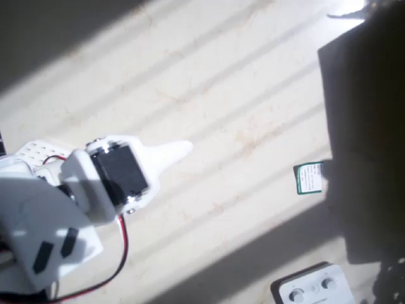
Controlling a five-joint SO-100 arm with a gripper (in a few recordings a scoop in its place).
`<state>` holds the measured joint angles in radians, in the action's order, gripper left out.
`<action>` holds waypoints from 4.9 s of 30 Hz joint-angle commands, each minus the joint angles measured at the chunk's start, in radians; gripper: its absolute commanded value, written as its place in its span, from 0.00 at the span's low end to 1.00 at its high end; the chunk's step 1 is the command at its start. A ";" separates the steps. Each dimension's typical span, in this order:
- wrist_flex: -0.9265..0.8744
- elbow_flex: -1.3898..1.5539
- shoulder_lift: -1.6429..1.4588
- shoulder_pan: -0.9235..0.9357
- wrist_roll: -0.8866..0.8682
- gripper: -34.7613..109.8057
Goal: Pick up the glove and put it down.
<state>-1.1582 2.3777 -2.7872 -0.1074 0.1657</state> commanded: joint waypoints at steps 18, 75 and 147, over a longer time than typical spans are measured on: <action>0.015 -1.230 1.235 -0.291 -0.008 0.24; 0.117 -1.945 2.197 -0.448 -0.003 0.42; -0.291 -1.937 1.967 0.462 0.117 0.24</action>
<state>-1.4481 0.4571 -0.8360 0.3513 0.2746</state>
